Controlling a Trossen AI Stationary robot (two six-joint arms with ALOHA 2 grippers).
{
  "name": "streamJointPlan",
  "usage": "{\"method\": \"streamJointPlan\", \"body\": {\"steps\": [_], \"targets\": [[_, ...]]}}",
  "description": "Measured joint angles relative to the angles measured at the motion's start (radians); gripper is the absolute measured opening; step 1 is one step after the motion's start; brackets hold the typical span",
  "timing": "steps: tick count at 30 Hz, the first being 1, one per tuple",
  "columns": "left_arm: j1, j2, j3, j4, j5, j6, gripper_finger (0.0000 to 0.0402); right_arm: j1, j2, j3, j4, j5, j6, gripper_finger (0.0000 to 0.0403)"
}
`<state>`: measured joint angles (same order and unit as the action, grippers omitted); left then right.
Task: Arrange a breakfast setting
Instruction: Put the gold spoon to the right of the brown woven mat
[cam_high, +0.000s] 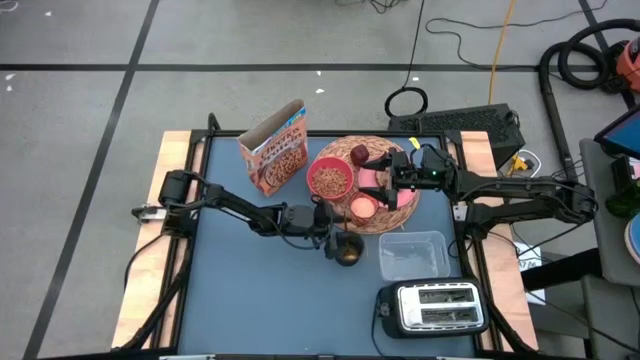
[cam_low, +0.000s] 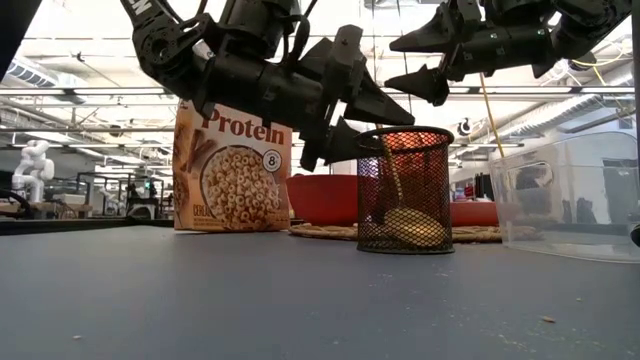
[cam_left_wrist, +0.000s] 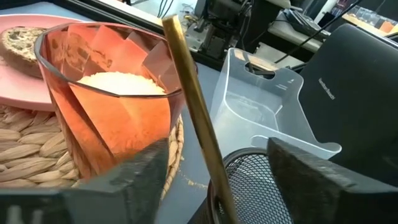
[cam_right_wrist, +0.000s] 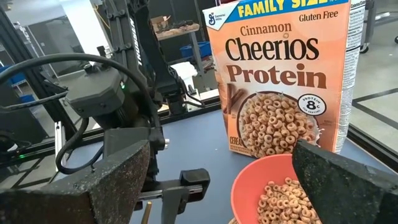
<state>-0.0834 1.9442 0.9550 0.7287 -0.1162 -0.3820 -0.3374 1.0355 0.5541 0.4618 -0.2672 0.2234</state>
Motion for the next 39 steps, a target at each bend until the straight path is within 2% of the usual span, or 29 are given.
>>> {"method": "streamJointPlan", "body": {"steps": [6, 12, 39], "targets": [[0.0, 0.0, 0.0, -0.001, 0.0, 0.002, 0.0195, 0.0, 0.0, 0.0, 0.0, 0.0, 0.0, 0.0381], [0.0, 0.0, 0.0, 0.0, 0.0, 0.002, 0.0146, 0.0, 0.0, 0.0, 0.0, 0.0, 0.0, 0.0381], [-0.001, -0.002, 0.0, 0.015, 0.007, -0.006, 0.0038, 0.0, 0.0, 0.0, 0.0, 0.0, 0.0, 0.0381]]}}
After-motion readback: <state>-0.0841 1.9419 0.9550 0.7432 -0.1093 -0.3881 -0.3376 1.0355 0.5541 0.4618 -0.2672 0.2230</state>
